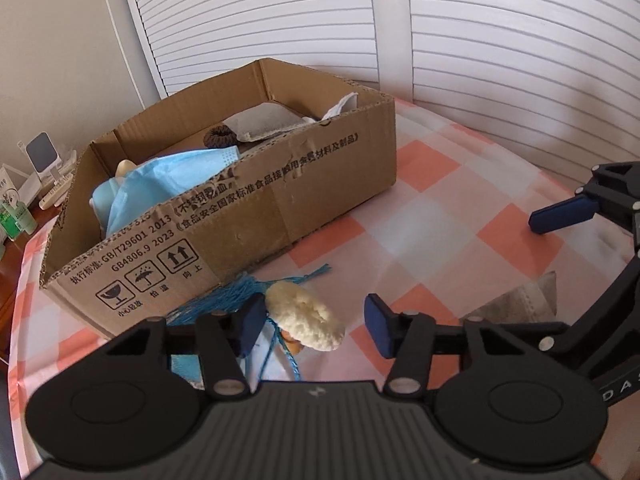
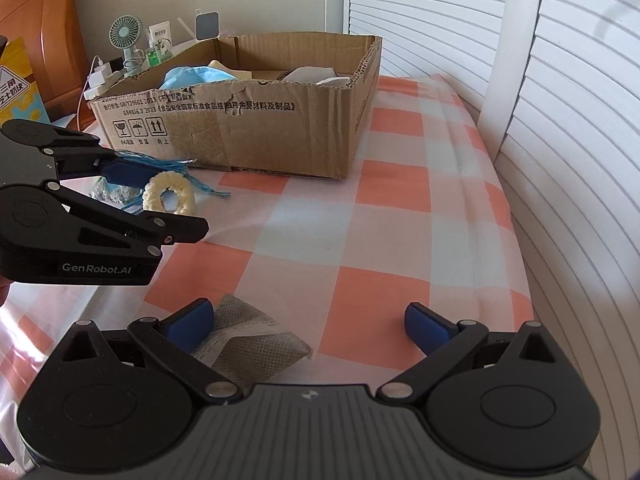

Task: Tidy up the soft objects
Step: 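Move the left tool toward the cream ring scrunchie, then close the left tool on the cream scrunchie while the right tool grasps the grey sachet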

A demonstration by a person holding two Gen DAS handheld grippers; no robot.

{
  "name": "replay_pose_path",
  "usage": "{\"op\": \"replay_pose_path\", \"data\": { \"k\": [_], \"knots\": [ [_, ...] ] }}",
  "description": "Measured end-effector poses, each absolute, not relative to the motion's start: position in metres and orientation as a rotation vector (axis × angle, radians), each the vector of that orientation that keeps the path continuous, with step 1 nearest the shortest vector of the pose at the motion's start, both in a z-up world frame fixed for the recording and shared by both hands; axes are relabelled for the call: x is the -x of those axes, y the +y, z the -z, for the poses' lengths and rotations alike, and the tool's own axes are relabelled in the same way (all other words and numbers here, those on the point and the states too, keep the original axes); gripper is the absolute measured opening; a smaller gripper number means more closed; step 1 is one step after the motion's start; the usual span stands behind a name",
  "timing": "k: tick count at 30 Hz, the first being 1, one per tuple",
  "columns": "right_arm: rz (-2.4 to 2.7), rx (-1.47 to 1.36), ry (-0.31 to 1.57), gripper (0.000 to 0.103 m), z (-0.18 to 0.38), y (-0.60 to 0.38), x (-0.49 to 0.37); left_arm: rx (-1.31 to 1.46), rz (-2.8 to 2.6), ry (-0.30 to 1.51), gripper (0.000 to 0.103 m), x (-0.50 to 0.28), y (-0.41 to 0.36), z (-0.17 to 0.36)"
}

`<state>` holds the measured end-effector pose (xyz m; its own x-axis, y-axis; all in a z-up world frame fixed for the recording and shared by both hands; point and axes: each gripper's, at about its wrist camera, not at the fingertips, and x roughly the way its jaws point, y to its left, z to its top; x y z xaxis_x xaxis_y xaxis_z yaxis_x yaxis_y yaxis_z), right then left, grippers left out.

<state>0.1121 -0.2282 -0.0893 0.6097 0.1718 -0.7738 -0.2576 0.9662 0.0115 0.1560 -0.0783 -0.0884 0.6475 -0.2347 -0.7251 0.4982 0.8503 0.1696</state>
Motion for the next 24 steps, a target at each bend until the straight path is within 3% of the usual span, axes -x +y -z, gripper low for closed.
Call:
{"op": "replay_pose_path", "data": {
  "k": [16,24],
  "knots": [
    [-0.267,0.127,0.889,0.103,0.088,-0.227,-0.101,-0.34,0.539,0.789,0.056,-0.142,-0.089,0.088],
    [-0.263,0.13,0.893,0.103,0.087,-0.228,-0.098,-0.3,0.565,0.824,0.048,-0.153,-0.095,0.091]
  ]
}}
